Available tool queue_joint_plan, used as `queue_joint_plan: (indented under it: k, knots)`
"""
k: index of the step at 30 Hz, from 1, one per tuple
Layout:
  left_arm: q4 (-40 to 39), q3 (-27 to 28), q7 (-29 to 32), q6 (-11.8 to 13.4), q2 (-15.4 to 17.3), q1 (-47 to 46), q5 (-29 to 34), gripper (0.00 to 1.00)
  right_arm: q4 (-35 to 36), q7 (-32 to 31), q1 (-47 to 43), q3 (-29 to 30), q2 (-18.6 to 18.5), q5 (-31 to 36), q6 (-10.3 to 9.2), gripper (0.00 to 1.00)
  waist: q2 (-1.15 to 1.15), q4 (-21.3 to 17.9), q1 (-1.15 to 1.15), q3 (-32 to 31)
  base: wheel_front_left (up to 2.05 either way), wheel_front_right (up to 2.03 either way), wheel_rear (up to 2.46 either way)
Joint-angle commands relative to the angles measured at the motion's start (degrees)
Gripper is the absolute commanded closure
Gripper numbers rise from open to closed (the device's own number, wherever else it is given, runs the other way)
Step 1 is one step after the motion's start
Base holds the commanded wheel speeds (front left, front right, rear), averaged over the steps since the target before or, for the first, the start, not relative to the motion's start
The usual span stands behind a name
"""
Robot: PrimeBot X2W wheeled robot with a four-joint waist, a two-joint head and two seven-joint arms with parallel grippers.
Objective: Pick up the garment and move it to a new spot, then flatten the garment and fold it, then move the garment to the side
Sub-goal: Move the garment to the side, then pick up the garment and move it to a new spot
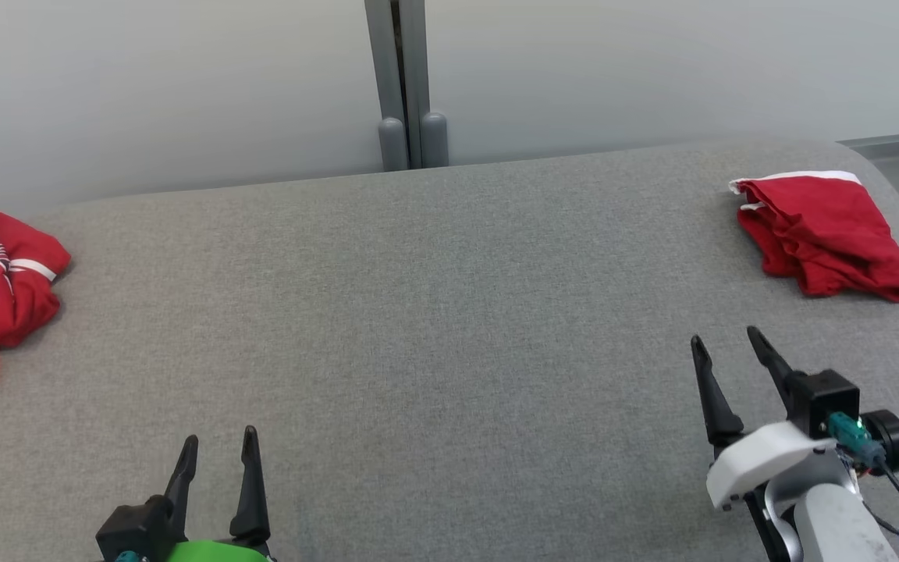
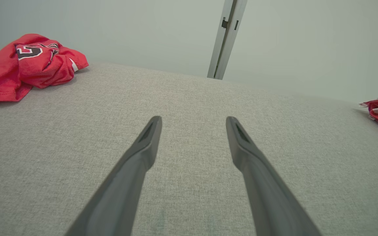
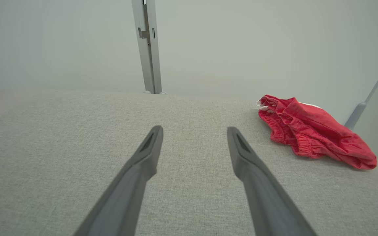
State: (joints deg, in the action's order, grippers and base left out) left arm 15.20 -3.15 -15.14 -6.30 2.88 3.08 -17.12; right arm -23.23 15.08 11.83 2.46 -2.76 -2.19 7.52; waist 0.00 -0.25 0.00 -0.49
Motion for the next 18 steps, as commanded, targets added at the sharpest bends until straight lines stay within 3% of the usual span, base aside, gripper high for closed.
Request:
queue_joint_plan:
  k: [1, 8, 18]
  knots:
    - [-0.31, -0.23, 0.01, 0.18, 0.07, 0.94, -0.32, 0.0, 1.19, 0.11, -1.96, -0.1, -0.29, -0.14, -0.06, 0.0, 0.0, 0.62, 0.0, -0.78, 0.0, 0.0, 0.0]
    - [-1.12, -1.19, 0.01, 1.31, 0.07, 2.42, -1.78, 0.0, 4.18, 0.11, -7.24, -0.65, -0.24, -3.99, -0.07, 0.0, 0.0, 0.27, 0.0, -1.36, 0.0, 0.0, 0.0]
    - [-1.37, -2.15, 0.01, 1.84, 0.06, 1.8, -2.51, 0.0, 2.99, 0.11, -7.4, -1.72, -0.23, -4.44, -0.07, 0.0, 0.0, 0.09, 0.0, -1.35, 0.0, 0.0, 0.0]
